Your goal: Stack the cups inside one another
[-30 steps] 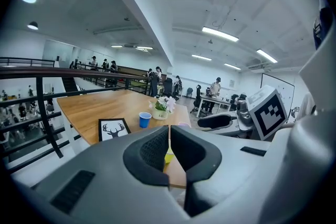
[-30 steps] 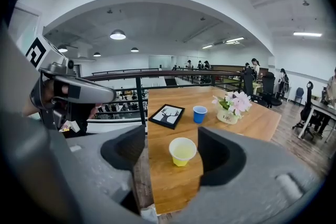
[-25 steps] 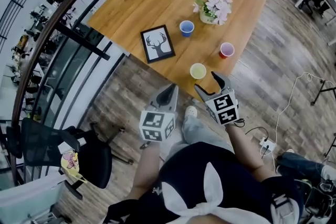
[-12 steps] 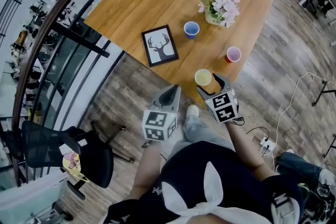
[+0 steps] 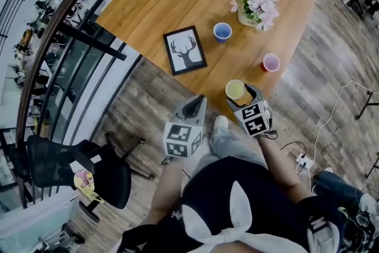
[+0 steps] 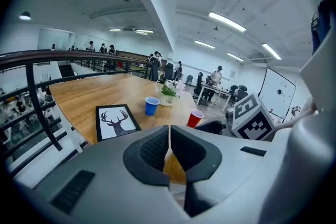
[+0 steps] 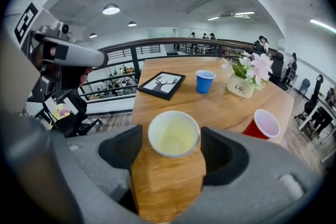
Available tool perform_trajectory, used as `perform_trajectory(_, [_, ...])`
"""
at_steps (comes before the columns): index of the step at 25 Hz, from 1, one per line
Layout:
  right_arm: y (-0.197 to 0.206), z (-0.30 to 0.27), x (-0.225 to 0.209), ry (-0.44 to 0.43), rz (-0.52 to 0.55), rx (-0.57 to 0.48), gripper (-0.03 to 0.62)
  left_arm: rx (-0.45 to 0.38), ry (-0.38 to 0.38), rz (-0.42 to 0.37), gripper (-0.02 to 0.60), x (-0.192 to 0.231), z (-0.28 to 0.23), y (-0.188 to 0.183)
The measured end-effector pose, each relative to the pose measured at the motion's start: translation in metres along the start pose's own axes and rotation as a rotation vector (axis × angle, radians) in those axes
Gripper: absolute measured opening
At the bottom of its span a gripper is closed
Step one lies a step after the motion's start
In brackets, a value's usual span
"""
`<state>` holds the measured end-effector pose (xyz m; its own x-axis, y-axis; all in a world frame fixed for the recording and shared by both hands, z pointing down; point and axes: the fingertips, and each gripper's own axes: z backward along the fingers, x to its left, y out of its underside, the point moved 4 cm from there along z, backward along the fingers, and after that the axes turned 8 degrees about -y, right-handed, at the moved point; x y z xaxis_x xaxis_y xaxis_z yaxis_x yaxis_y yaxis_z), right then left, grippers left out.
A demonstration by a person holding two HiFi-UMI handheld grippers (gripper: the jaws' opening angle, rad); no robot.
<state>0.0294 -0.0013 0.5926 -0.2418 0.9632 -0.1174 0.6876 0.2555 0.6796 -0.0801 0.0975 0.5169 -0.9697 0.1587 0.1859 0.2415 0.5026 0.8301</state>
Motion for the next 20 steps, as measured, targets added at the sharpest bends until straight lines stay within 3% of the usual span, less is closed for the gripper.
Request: perform_trajectory(20, [-0.001, -0.007, -0.012, 0.002, 0.058, 0.041, 0.324, 0.016, -0.003, -0.009, 0.026, 0.014, -0.015, -0.005])
